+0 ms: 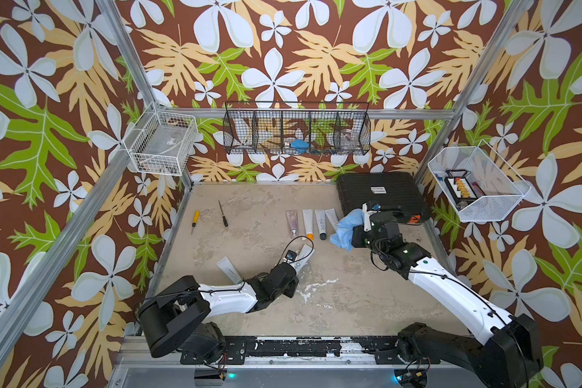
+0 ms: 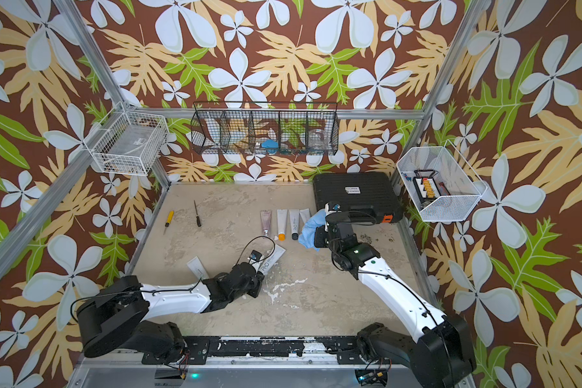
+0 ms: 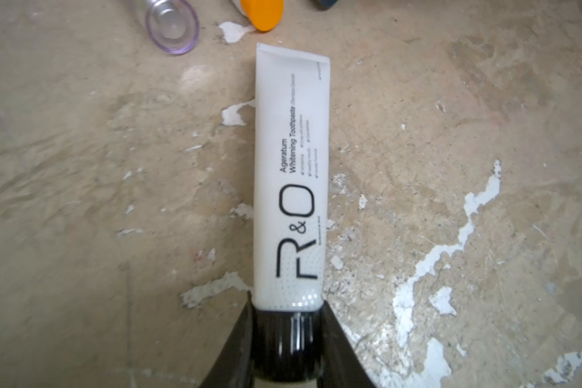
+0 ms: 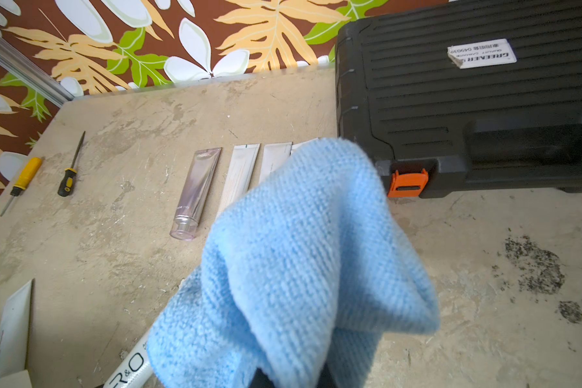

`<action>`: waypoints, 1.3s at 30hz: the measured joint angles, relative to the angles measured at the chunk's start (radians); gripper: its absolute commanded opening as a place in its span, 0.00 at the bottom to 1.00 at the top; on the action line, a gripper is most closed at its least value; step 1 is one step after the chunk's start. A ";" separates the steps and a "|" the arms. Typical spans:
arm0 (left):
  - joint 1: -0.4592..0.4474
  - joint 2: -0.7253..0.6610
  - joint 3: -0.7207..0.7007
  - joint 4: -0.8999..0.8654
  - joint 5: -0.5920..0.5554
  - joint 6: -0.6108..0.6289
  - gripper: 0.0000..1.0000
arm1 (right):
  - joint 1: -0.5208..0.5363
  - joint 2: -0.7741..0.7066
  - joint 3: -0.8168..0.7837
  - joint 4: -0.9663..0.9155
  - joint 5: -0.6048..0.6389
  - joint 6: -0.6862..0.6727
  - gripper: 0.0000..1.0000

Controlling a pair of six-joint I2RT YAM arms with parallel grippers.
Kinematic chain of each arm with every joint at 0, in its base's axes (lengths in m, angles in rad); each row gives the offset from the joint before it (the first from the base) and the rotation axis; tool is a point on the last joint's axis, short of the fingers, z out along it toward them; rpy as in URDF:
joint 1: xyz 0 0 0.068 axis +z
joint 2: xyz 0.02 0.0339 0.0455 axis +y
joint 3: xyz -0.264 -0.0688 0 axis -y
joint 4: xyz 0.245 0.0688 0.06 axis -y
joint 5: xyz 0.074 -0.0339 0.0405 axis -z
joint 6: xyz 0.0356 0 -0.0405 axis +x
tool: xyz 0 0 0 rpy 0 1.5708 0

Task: Wipe the surface of the toothpaste tube
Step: Place the toothpaste at the center of the board.

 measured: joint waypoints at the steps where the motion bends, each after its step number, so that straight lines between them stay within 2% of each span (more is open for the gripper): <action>1: 0.001 -0.020 -0.015 0.000 -0.014 -0.016 0.17 | 0.000 -0.010 -0.006 -0.002 0.000 0.000 0.00; 9: 0.026 -0.101 -0.069 -0.045 -0.129 -0.163 0.18 | -0.002 -0.036 -0.040 -0.022 -0.011 0.000 0.00; 14: 0.124 -0.092 -0.059 -0.082 -0.196 -0.269 0.18 | -0.002 -0.039 -0.057 -0.016 -0.012 0.001 0.00; 18: 0.190 0.008 0.041 -0.090 -0.217 -0.305 0.17 | -0.002 -0.035 -0.079 -0.006 -0.013 0.008 0.00; 24: 0.296 0.223 0.237 -0.068 -0.186 -0.328 0.17 | -0.002 -0.031 -0.095 -0.002 -0.018 0.022 0.00; 30: 0.330 0.410 0.422 -0.077 -0.149 -0.349 0.17 | -0.002 -0.052 -0.095 0.000 -0.018 0.028 0.00; 35: 0.331 0.515 0.549 -0.125 -0.141 -0.368 0.18 | -0.002 -0.068 -0.095 -0.002 -0.015 0.028 0.00; 39: 0.331 0.552 0.599 -0.154 -0.145 -0.374 0.24 | -0.003 -0.080 -0.095 -0.007 -0.010 0.026 0.00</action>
